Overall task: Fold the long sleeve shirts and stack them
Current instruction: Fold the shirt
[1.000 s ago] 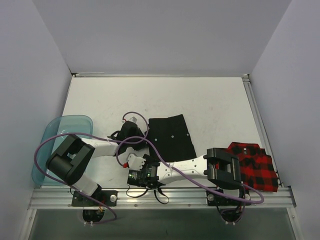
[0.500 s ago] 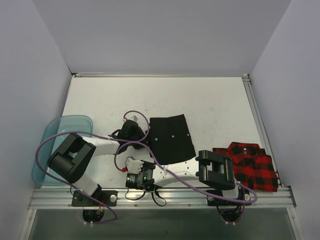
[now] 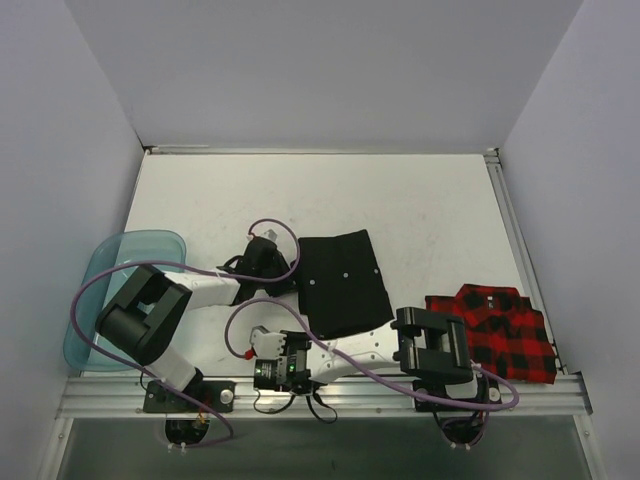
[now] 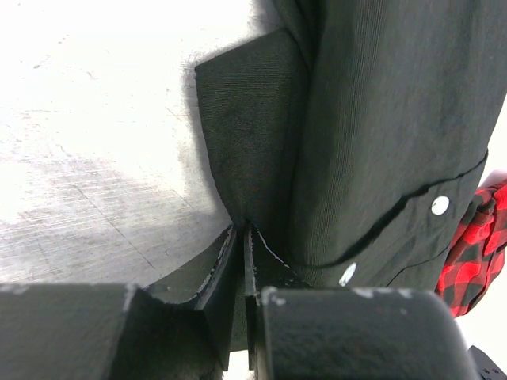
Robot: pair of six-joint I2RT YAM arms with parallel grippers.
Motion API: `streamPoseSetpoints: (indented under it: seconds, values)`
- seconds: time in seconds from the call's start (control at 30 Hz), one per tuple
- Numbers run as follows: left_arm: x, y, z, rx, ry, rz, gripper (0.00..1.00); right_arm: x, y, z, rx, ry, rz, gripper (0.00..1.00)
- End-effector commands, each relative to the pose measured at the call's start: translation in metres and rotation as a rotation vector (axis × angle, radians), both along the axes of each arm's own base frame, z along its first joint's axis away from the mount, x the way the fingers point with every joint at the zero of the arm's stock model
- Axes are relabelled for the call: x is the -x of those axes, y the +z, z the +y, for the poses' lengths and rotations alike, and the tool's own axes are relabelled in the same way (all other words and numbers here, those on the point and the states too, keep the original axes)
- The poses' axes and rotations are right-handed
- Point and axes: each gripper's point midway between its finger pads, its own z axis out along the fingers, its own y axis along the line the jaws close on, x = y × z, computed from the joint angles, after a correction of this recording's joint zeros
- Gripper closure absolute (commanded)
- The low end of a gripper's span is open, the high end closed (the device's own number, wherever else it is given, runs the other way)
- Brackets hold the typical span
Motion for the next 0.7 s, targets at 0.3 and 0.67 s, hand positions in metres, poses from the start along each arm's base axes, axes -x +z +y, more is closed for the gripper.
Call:
streamPoseSetpoints:
  seconds: [0.3, 0.67]
  values:
    - [0.004, -0.015, 0.033, -0.139, 0.023, 0.045, 0.83, 0.009, 0.019, -0.011, -0.004, 0.013, 0.006, 0.8]
    - [-0.017, 0.061, 0.07, -0.214, 0.11, -0.12, 0.32, -0.013, 0.079, -0.028, -0.362, -0.159, 0.134, 0.45]
